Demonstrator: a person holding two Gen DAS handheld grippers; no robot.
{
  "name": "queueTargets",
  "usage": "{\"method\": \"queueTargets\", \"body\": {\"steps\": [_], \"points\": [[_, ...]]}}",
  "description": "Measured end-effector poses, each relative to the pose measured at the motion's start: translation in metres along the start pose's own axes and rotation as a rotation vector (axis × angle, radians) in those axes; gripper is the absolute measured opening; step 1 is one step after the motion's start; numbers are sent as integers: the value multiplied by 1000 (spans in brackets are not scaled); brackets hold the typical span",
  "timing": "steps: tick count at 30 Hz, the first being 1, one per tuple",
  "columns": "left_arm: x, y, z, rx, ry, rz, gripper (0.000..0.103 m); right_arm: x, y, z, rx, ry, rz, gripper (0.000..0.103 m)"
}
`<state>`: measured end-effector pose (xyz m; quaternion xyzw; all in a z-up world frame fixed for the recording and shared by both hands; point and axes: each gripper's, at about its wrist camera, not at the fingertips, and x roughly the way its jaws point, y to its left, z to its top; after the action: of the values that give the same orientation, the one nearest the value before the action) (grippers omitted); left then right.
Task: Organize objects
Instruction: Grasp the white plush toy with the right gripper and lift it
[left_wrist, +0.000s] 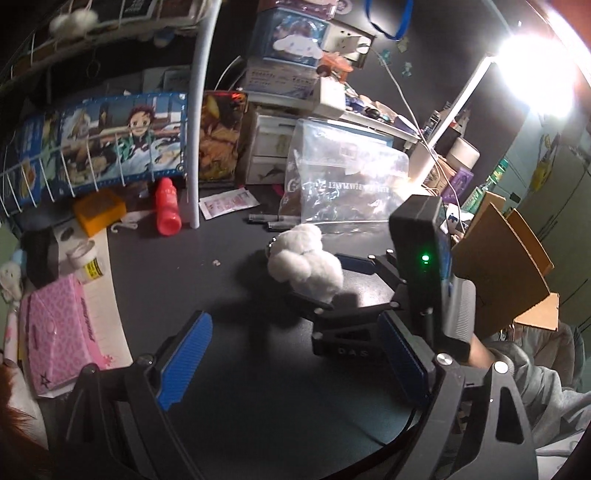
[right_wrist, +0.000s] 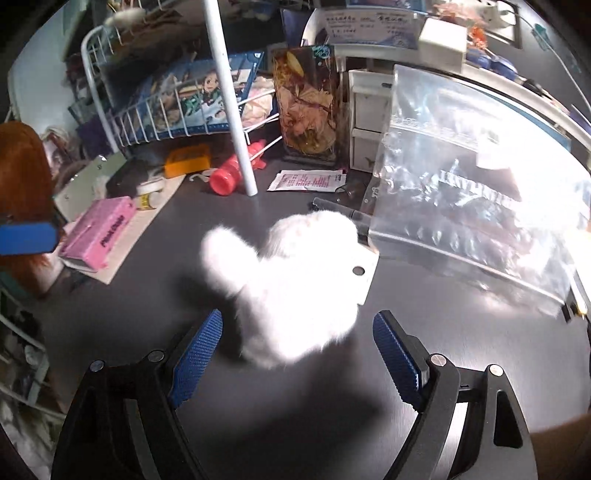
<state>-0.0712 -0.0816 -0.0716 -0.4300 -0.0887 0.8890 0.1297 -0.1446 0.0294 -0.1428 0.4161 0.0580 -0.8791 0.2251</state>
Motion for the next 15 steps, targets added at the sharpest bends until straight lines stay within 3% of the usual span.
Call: {"method": "queueTargets", "body": {"steps": [2,4,6,12,15], "points": [[2,3,0,-7,3,1,89,6,0,2,-20,2,-8,80],[4,6,0,-12,8,6,89,13,1,4,-29,12,-5,61],[6,9,0,-20,12,4,89,19,1,5,-23,27,0,49],[10,12,-1,-28,26,-12,89,9,7,3,-46,-13,24,44],[10,8,-2,-20,28,-32,89,-1,15,-3,-63,-19,78,44]]}}
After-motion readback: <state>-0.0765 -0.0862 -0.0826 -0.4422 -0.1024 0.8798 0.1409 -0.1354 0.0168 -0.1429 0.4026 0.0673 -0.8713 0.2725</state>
